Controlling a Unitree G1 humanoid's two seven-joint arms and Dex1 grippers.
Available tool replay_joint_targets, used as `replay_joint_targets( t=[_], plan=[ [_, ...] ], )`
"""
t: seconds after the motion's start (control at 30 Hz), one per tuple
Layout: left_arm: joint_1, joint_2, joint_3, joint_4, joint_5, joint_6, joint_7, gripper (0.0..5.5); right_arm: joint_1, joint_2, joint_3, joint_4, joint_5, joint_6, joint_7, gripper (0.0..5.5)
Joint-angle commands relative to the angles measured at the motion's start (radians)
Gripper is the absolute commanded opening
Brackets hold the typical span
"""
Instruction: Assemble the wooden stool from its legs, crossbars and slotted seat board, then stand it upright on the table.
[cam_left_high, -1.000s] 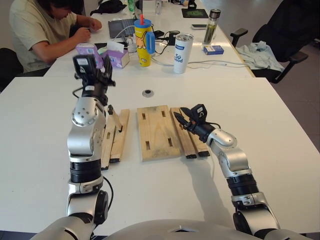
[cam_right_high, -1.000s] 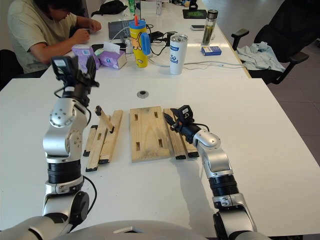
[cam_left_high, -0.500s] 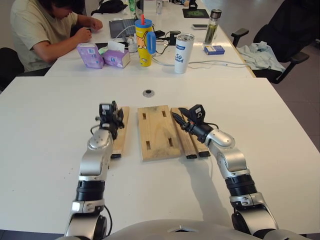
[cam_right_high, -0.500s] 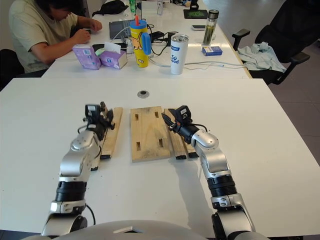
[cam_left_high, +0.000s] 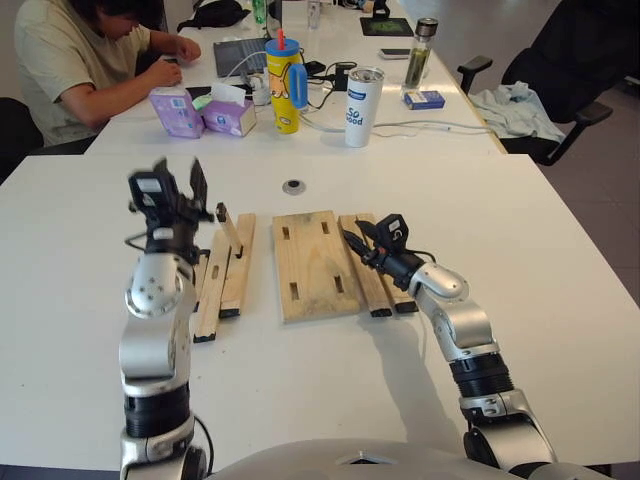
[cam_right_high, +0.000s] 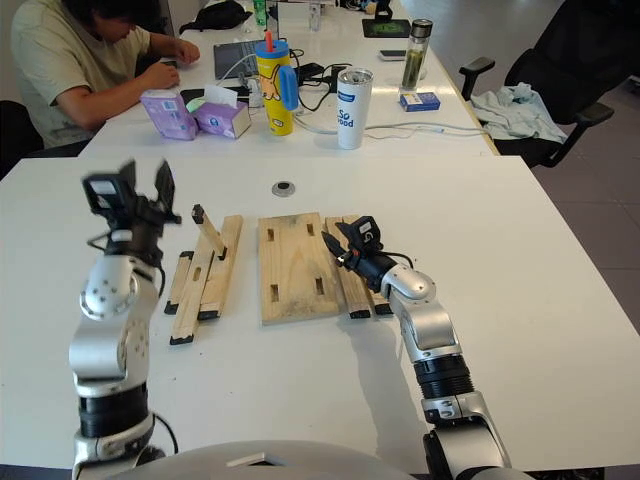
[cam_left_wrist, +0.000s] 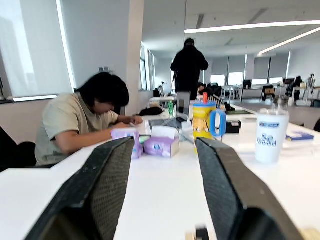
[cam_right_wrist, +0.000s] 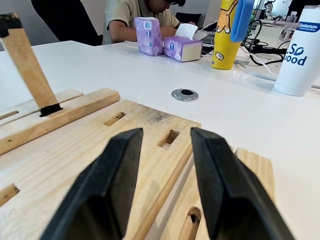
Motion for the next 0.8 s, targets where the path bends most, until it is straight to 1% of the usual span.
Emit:
replay_joint_targets(
  t=[0.03,0.27,0.57,0.67,0.8],
  plan=[
    [0.037,-0.016,-0.036,0.003,-0.018,0.016,-0.027,2.3,0.015,-0.001,0.011,-0.024,-0.001,0.015,0.005,1.77],
    [0.042,-0.072,-0.029,0.119,-0.06,0.047,-0.014,2.3,0.006,0.001,0.028,-0.023,0.001,0.022,0.016,1.77],
    [-0.073,-0.036,-0.026,0.284,-0.031,0.008,-0.029,2.3,-0.013,0.006,0.035,-0.01,0.001,0.025,0.029,1.77],
    [-0.097,-0.023,-0.026,0.309,-0.025,0.0,-0.036,1.92,-0.016,0.006,0.037,-0.007,0.001,0.026,0.031,1.77],
    [-0.112,-0.02,-0.016,0.307,-0.031,0.008,-0.031,1.29,-0.017,0.007,0.039,-0.005,0.001,0.026,0.031,1.77]
  ],
)
